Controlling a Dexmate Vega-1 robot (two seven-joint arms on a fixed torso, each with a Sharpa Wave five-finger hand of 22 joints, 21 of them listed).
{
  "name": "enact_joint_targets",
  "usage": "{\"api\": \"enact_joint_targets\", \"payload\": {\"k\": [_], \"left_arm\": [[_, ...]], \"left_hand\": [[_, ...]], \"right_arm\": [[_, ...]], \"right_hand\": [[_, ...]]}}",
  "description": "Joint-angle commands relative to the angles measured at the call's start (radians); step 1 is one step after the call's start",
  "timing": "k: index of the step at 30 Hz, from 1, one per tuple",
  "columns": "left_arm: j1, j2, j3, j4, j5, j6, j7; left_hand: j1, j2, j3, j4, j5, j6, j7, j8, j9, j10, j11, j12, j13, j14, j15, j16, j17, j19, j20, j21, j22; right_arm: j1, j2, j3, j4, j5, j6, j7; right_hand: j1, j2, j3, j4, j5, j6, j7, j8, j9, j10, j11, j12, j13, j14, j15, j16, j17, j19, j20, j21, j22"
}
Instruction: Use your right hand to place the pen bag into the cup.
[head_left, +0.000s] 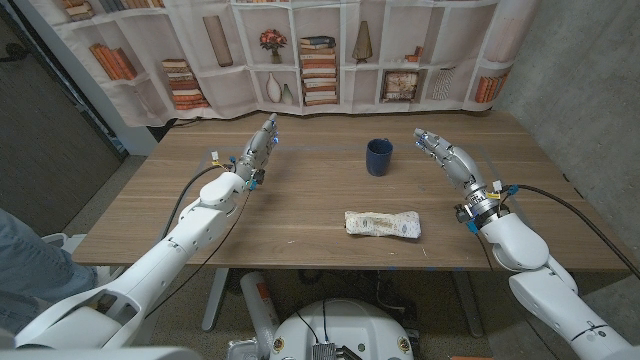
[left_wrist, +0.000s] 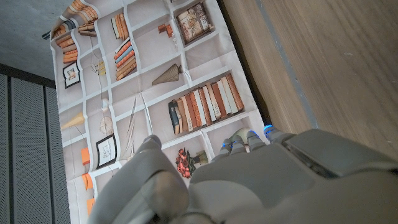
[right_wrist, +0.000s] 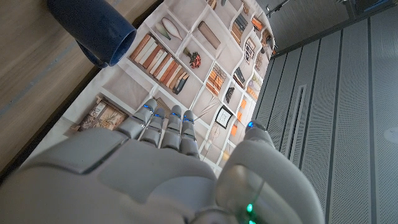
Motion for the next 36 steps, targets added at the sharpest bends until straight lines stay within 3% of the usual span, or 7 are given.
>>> {"api": "enact_joint_targets", "payload": {"k": [1, 19, 36], "left_arm": [[-0.015, -0.005, 0.007, 0.01, 0.005, 0.001, -0.007], [-0.029, -0.019, 0.016, 0.03, 0.007, 0.0, -0.009], [-0.016, -0.002, 0.015, -0.022, 0.019, 0.021, 0.014]], "left_hand": [[0.012, -0.003, -0.003, -0.002, -0.002, -0.002, -0.002, 0.002, 0.005, -0.014, -0.003, 0.005, 0.003, -0.078, -0.006, 0.006, 0.002, -0.117, 0.008, 0.004, 0.004], [0.014, -0.001, -0.005, -0.002, -0.004, -0.001, -0.003, 0.002, 0.005, -0.014, -0.004, 0.004, 0.003, -0.077, -0.006, 0.006, 0.002, -0.117, 0.007, 0.005, 0.004], [0.016, 0.0, -0.008, -0.003, -0.006, -0.001, -0.004, 0.002, 0.005, -0.013, -0.006, 0.005, 0.003, -0.078, -0.008, 0.006, 0.002, -0.117, 0.012, 0.005, 0.004]], "right_arm": [[-0.018, -0.013, -0.017, 0.002, -0.049, 0.036, -0.062], [-0.046, -0.076, -0.029, -0.024, -0.141, 0.052, -0.18], [-0.046, -0.153, -0.061, -0.018, -0.161, 0.076, -0.202]], "right_hand": [[0.009, 0.002, -0.001, -0.005, -0.002, 0.001, -0.009, -0.001, 0.003, 0.009, -0.004, -0.002, 0.003, 0.008, 0.0, -0.002, 0.001, 0.01, -0.02, -0.001, 0.003], [0.019, 0.004, 0.002, -0.012, -0.003, 0.005, -0.016, 0.0, 0.003, 0.012, -0.008, -0.003, 0.003, 0.011, -0.004, -0.002, 0.001, 0.014, -0.019, -0.003, 0.003], [0.034, 0.004, 0.006, -0.023, -0.002, 0.008, -0.027, 0.001, 0.003, 0.012, -0.016, -0.004, 0.003, 0.015, -0.009, -0.001, 0.001, 0.023, -0.021, -0.003, 0.002]]}}
